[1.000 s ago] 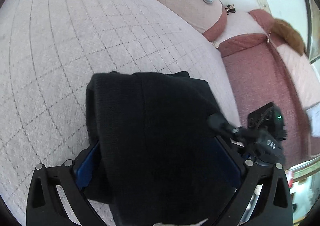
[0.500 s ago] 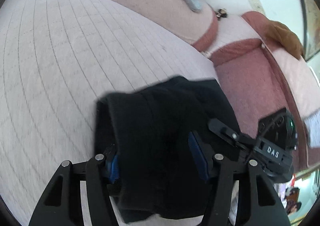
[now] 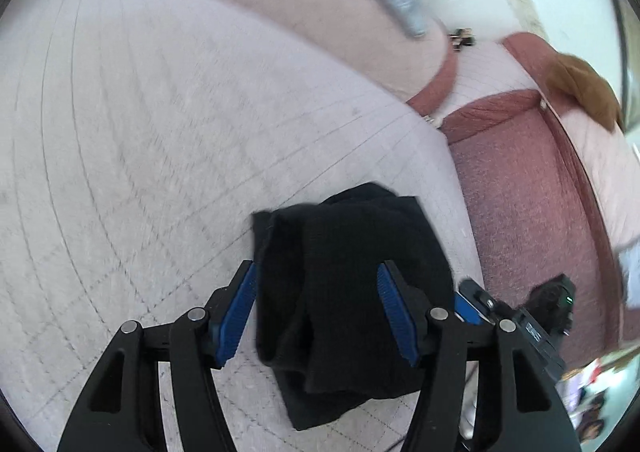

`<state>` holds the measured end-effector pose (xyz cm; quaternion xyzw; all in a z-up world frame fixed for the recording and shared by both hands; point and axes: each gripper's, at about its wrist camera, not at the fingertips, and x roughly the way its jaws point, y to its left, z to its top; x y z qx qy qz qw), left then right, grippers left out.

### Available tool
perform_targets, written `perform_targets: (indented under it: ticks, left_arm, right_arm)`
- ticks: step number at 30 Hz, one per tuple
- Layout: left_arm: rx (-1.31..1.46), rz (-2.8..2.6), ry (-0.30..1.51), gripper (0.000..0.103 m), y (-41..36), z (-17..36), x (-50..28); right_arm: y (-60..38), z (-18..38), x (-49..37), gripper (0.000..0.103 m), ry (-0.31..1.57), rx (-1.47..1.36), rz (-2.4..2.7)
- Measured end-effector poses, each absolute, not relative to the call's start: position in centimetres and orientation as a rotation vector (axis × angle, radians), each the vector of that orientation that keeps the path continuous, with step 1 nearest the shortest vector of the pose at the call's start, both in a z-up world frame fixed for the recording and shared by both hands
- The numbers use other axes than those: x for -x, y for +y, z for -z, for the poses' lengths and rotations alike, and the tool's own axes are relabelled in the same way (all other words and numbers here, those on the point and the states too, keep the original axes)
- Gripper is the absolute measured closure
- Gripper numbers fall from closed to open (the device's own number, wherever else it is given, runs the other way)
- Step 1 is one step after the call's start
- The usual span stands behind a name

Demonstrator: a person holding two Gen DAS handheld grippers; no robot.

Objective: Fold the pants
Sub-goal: 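Lift and fold the pants end over with the left gripper, then release the folded pants with the left gripper and pull back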

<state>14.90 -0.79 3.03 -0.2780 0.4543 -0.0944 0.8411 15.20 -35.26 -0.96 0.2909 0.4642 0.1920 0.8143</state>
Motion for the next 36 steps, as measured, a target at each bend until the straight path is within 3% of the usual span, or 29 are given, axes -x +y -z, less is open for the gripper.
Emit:
perform_targets:
  ticks: [4,8,12,14,17,25,26,29,32,36]
  left_arm:
    - [0.517,0.244,0.929,0.032,-4.1,-4.7,-15.4]
    - [0.544,0.218,0.991,0.032,-5.5,-2.3,-17.6]
    - [0.516,0.113,1.080,0.032,-5.1,0.9,-18.6]
    - [0.536,0.125,1.086,0.032,-4.9,0.8,-18.1]
    - [0.531,0.143,1.064,0.032,-4.6,-0.8,-16.2]
    - [0.287,0.009,0.823,0.030,-6.2,-8.1,-7.3]
    - [0.216,-0.055,0.760,0.027,-6.9,-9.4,-5.3]
    - [0.081,-0.206,0.634,0.000,-8.9,-11.9,-1.5]
    - [0.016,-0.288,0.526,0.000,-10.2,-13.7,2.4]
    - [0.037,-0.350,0.510,0.000,-10.7,-13.9,4.7]
  right_arm:
    - [-36.0,-1.2,-10.7,0.040,0.906,-0.587,-0.431]
    - [-34.8,-2.4,-7.3,0.040,0.848,-0.534,-0.465]
    - [-33.7,0.0,-7.3,0.038,0.930,-0.514,-0.500]
    - [-34.3,1.7,-7.7,0.028,0.967,-0.488,-0.426]
    - [-36.2,3.1,-7.7,0.027,0.991,-0.607,-0.428]
    - [-36.6,0.2,-1.6,0.027,0.870,-0.446,-0.249]
    - [-36.2,0.0,-0.9,0.027,0.869,-0.422,-0.240]
    - [-35.0,-0.8,2.1,0.027,0.862,-0.363,-0.239]
    - [-33.5,-2.4,4.3,0.027,0.836,-0.337,-0.264]
    - [-31.8,-4.3,5.5,0.025,0.814,-0.294,-0.304]
